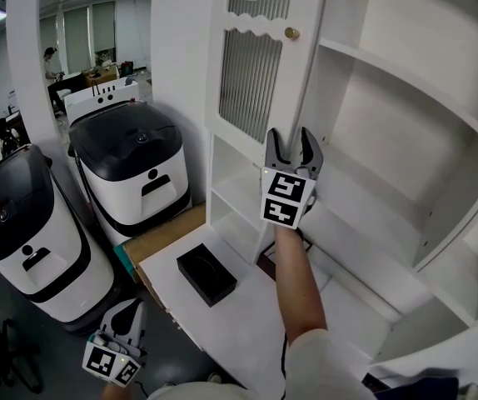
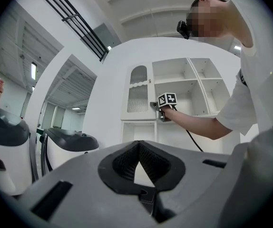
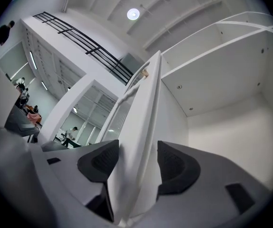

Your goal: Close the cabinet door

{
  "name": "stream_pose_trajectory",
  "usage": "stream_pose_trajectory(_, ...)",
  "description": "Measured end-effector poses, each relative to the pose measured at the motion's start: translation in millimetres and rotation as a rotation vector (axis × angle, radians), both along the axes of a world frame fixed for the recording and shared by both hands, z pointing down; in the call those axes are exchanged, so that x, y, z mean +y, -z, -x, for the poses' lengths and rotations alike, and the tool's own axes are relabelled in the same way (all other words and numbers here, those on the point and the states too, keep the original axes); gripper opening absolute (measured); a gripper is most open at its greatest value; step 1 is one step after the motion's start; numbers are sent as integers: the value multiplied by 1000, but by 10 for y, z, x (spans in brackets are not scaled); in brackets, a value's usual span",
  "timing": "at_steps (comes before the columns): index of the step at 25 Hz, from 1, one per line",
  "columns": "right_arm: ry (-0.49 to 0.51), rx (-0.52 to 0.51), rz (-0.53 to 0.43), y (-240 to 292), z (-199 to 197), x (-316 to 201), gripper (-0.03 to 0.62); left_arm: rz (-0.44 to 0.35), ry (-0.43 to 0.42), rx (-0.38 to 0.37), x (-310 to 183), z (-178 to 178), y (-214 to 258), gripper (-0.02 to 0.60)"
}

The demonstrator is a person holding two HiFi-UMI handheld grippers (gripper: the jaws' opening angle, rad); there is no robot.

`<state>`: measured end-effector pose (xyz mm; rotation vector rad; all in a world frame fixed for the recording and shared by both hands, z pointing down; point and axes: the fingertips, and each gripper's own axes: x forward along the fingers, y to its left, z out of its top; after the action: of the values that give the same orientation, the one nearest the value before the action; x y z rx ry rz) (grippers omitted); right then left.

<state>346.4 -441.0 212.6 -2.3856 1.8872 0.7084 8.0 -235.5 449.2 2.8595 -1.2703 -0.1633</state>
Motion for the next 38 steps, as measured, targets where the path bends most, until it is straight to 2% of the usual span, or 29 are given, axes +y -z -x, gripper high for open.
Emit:
stream_pose_trajectory(5, 9, -47, 6, -25, -86, -73, 245, 8, 0, -1, -45, 53, -25, 6)
stream_pose_trajectory(9, 110, -174, 33, -55, -180, -144, 261, 5, 1, 2, -64, 86, -20, 6)
stream_pose_trajectory(11, 138, -205, 36, -60, -205, -152, 279, 2, 1, 3, -66, 101, -8, 6)
stream_pose_trajectory(21, 99, -182, 52, -65, -172, -134, 255, -4, 11, 12, 47, 256, 9, 6)
stream_pose_trajectory(29, 71, -108, 95, -115, -93, -49, 218, -6, 8, 19, 179, 398, 24, 6)
stream_pose_trajectory(38, 50, -86, 115, -319, 75, 288, 106, -18, -2, 38, 296, 575, 60, 6)
